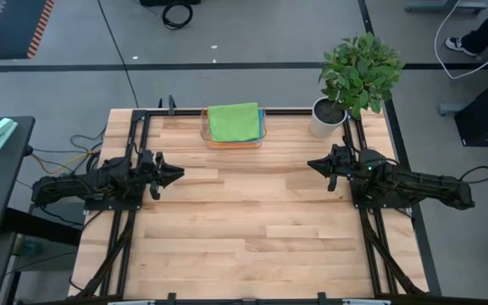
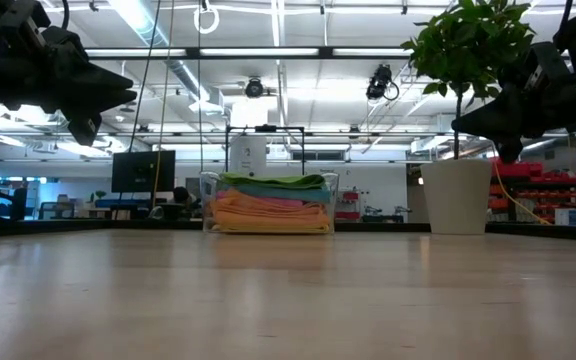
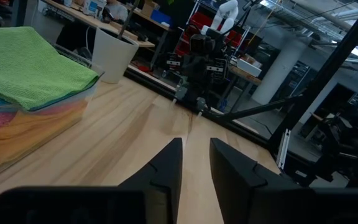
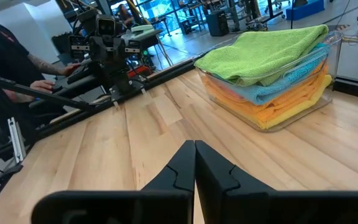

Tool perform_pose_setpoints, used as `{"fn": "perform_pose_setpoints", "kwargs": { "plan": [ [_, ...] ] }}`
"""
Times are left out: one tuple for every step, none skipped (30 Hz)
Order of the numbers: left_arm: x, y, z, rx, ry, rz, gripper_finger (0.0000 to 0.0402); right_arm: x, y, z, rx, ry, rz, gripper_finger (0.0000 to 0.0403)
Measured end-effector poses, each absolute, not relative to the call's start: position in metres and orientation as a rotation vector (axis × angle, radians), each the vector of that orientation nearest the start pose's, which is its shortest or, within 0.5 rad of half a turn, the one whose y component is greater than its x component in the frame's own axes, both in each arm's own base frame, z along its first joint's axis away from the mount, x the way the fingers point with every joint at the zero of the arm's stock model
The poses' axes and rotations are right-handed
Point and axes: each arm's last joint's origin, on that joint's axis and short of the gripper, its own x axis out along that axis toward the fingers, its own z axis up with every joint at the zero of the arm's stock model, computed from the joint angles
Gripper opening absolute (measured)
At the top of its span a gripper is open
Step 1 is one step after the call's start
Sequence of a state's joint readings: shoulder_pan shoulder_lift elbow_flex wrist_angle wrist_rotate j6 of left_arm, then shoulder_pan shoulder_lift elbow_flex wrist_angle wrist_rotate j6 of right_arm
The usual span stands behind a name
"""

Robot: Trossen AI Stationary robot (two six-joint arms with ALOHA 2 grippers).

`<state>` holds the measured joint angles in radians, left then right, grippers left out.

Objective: Fold microfiber towels
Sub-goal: Return to Home Position

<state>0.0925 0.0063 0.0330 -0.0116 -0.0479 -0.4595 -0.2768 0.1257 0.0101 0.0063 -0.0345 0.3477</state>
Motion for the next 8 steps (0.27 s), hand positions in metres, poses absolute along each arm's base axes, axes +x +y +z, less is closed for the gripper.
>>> {"fn": "perform_pose_setpoints", "kwargs": {
  "plan": [
    [0.0954,0.0102,0.1731,-0.459,-0.047,0.134,0.009,0.1008,-0.0276,0.1574,0.363,0.065,-0.258,0.0015],
    [0.0954,0.0102,0.1731,-0.459,-0.047,0.134,0.0091,0.1008,-0.0276,0.1574,0.363,0.065,-0.258,0.0015],
    [0.0954,0.0102,0.1731,-0.458,-0.047,0.134,0.0091,0.1008,-0.0276,0.1574,0.363,0.065,-0.258,0.0015],
    [0.0954,0.0102,0.1731,-0.459,-0.047,0.134,0.0091,0.1008,-0.0276,0.1574,0.363,0.065,-0.258,0.0015],
    [0.0954,0.0102,0.1731,-0.459,-0.047,0.134,0.0091,0.1008,-0.0276,0.1574,0.363,0.065,-0.258,0.0015],
    [0.0954,0.0102,0.1731,-0.459,-0.047,0.134,0.009,0.1008,-0.0276,0.1574,0.363,0.065,-0.258,0.0015],
    [0.0954,0.0102,0.1731,-0.458,-0.047,0.134,0.0088,0.1008,-0.0276,0.1574,0.363,0.065,-0.258,0.0015],
    [0.0954,0.0102,0.1731,-0.459,-0.047,0.134,0.0087,0.1008,-0.0276,0.1574,0.363,0.065,-0.258,0.0015]
  ]
}}
